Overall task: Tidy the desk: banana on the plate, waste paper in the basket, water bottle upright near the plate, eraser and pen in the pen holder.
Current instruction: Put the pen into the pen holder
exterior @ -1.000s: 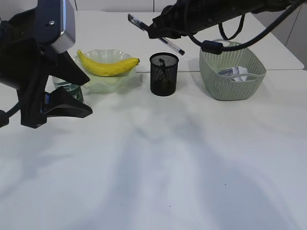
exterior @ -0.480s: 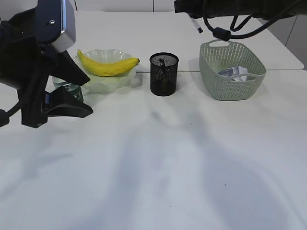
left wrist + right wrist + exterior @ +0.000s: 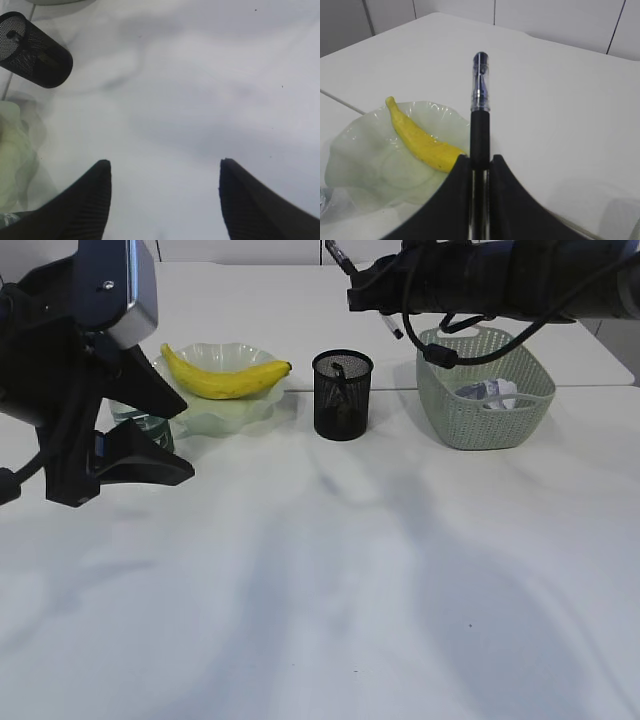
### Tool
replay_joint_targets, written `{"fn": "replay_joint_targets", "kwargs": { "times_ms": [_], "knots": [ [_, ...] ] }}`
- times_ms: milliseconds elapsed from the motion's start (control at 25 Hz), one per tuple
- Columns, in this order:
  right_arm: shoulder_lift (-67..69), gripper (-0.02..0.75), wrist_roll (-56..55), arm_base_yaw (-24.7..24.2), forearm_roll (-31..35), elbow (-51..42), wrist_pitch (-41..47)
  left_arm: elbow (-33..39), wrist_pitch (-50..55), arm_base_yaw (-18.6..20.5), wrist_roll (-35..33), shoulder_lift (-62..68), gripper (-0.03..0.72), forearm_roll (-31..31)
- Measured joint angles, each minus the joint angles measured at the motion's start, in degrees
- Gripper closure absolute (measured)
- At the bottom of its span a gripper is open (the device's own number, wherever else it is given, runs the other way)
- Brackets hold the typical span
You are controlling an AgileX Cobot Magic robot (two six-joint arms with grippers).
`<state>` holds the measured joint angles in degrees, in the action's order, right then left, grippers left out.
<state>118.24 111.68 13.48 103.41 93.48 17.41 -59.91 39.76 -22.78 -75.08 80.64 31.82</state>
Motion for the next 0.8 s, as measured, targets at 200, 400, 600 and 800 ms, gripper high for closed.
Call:
{"fn": "replay_joint_targets", "kwargs": {
  "times_ms": [200, 400, 600, 800],
  "knots": [
    [1.05, 0.690, 1.74, 0.00, 0.13, 0.00, 1.21, 0.00, 0.00, 0.00, 0.00, 0.46, 0.204, 0.00],
    [1.05, 0.690, 1.84, 0.00, 0.13, 0.00, 1.45, 0.00, 0.00, 0.00, 0.00, 0.67, 0.204, 0.00],
    [1.05, 0.690, 1.84, 0.00, 0.13, 0.00, 1.71, 0.00, 0.00, 0.00, 0.29, 0.67, 0.204, 0.00],
    [1.05, 0.690, 1.84, 0.00, 0.13, 0.00, 1.82, 0.00, 0.00, 0.00, 0.43, 0.67, 0.204, 0.00]
  ]
}}
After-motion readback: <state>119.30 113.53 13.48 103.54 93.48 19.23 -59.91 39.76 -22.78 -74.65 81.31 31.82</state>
